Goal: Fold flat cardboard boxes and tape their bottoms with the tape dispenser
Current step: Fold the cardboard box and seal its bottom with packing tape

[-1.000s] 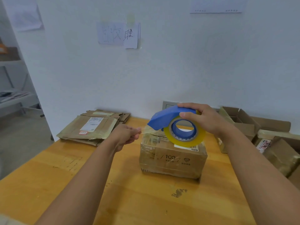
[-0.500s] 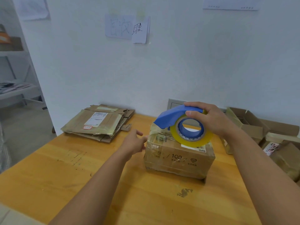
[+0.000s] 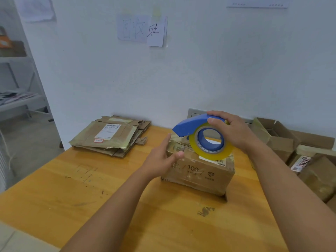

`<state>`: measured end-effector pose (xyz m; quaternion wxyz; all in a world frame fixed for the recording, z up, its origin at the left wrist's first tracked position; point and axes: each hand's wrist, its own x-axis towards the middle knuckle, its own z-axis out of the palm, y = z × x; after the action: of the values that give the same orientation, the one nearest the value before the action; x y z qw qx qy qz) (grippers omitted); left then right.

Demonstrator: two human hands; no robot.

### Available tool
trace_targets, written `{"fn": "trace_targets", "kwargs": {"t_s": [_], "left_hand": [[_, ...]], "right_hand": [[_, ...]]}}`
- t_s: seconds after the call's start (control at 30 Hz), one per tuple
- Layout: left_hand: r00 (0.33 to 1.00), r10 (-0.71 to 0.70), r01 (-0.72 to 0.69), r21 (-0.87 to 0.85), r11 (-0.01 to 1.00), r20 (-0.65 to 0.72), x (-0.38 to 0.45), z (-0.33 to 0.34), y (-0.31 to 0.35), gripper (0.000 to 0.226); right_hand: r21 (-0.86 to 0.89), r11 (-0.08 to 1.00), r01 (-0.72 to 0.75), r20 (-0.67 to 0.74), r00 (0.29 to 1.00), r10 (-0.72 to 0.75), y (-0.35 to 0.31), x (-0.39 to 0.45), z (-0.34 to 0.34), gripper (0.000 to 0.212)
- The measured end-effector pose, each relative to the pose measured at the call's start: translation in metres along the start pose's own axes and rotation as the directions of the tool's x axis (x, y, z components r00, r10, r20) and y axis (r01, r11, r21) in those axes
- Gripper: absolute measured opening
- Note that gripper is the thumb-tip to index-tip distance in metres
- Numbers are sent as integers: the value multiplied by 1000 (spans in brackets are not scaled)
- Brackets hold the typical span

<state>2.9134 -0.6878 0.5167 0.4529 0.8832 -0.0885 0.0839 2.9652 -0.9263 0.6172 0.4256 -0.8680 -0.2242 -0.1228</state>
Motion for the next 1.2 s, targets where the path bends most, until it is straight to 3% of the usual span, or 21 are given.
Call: {"fn": "trace_targets", "kwargs": {"t_s": [0.1,0.23,0.47,0.8,1.0,1.2], "left_hand": [[997,48,-58,199,978,58,6,-5,-3,106],[982,184,-183,407,895,37,13,-9,-5,107],[957,288,-265,469,843,23,14,-6,-9,96],[961,274,-232,642,731,36,19,-9,-10,100],[978,204,-178,673,718,41,19,-13,-9,106],[973,217,-208,700,684,77,21,-5,-2,88]], "right_hand": [[-28,1000,2,-1,1000,-2,-1,1,1,21],[-42,999,-8,18,1000,9,-1,1,0,26],[-56,998,7,39,999,-5,4,2,-3,26],[-103,994,41,99,995,-31,0,6,-11,38],[-88,995,36,114,993,-26,7,-2,-51,20],[-95,995,19,103,995,-9,21,-17,-64,31]]}}
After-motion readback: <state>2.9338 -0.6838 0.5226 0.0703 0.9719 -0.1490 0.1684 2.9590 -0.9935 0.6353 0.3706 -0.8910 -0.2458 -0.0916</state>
